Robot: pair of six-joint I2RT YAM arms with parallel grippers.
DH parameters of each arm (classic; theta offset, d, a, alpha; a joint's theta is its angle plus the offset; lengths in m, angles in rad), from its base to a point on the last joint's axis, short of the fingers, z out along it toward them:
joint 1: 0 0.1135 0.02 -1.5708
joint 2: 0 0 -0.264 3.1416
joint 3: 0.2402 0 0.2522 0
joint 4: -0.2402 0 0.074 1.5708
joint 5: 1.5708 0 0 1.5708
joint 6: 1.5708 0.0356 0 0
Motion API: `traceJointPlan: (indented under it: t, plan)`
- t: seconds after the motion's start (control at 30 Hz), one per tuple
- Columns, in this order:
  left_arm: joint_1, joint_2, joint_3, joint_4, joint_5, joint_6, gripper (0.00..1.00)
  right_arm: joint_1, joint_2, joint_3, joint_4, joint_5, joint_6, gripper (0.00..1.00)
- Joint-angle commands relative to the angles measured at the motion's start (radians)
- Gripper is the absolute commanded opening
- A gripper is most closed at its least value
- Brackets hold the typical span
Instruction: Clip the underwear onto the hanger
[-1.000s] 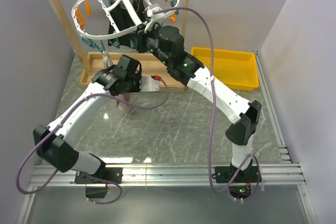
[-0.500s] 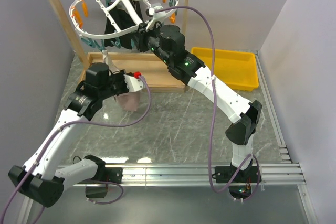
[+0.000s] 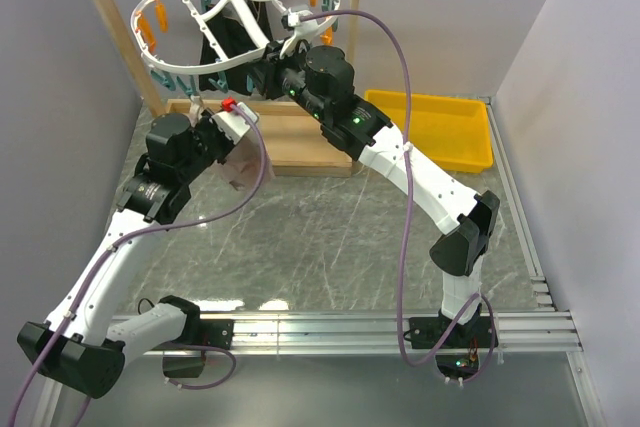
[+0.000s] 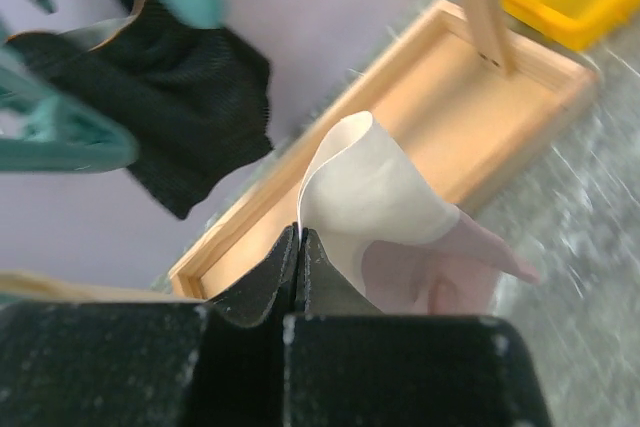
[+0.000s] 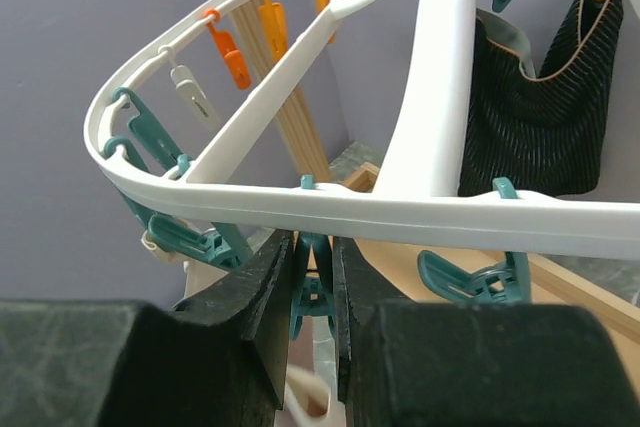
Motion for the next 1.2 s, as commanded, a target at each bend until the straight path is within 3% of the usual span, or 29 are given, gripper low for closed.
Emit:
traceJointPlan:
  t: [0.0,1.17]
  plan:
    - [0.011,-0.023,-0.011,0.142,-0.074,-0.087,0.00,-0.006,-0.034,0.019,-0.010,-0.035,0.031,0.00]
    - [0.043,0.085,0.105,0.257,-0.073,-0.202,0.00,-0.007,-0.026,-0.009,-0.034,-0.061,0.067,0.00]
